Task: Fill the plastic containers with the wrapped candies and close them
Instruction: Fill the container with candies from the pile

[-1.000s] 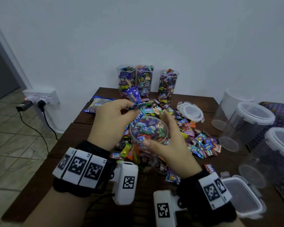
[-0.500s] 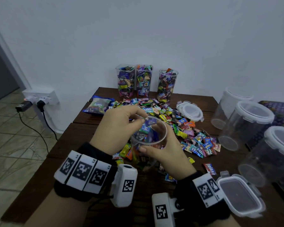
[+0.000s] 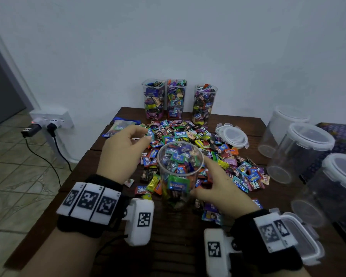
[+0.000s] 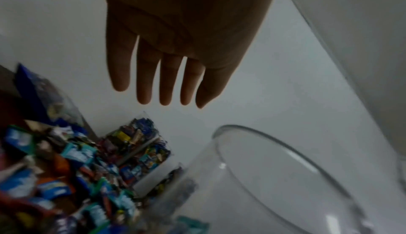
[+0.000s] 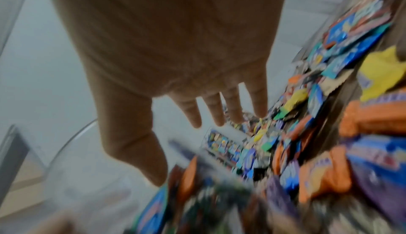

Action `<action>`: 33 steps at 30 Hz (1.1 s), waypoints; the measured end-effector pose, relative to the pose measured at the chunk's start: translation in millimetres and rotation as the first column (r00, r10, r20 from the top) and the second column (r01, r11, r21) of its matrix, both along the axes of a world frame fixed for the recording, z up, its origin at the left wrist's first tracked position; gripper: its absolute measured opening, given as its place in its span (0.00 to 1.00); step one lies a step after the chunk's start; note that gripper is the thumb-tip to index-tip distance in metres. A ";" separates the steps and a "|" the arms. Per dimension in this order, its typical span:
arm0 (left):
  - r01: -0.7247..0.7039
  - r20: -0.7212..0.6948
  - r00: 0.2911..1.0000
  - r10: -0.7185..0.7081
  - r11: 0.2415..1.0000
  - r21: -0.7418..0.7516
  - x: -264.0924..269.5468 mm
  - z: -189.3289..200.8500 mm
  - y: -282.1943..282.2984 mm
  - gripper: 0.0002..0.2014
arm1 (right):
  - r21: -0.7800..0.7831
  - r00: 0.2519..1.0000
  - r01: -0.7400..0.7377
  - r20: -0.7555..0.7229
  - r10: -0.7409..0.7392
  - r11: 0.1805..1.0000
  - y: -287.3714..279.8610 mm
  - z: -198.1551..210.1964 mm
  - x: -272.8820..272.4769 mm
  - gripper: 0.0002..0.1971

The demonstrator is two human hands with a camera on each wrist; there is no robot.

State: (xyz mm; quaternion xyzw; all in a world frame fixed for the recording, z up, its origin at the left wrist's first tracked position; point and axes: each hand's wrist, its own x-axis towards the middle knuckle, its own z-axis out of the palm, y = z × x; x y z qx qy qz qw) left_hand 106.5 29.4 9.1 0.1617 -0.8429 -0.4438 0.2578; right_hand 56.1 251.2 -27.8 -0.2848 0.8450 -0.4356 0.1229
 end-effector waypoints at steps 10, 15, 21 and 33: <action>0.092 0.721 0.686 0.100 0.970 -0.223 -24.7 -42.4 -29.1 0.39 | 0.375 0.855 0.493 -0.041 -0.517 0.785 53.0 -7.5 -81.9 0.37; 0.167 0.795 0.599 0.099 0.955 -0.244 -44.5 -47.9 -24.3 0.49 | 0.508 0.856 0.432 0.028 -0.516 0.745 48.0 -17.3 -102.9 0.41; 0.290 0.818 0.573 0.054 0.920 -0.264 -51.8 -46.4 -9.8 0.47 | 0.612 0.937 0.237 0.062 -0.344 0.755 22.6 -10.7 -94.0 0.44; 0.629 0.878 0.479 0.023 0.689 -0.361 -44.8 -40.2 14.5 0.21 | 0.857 0.988 -0.082 0.003 0.153 0.509 -21.9 -9.5 -59.8 0.43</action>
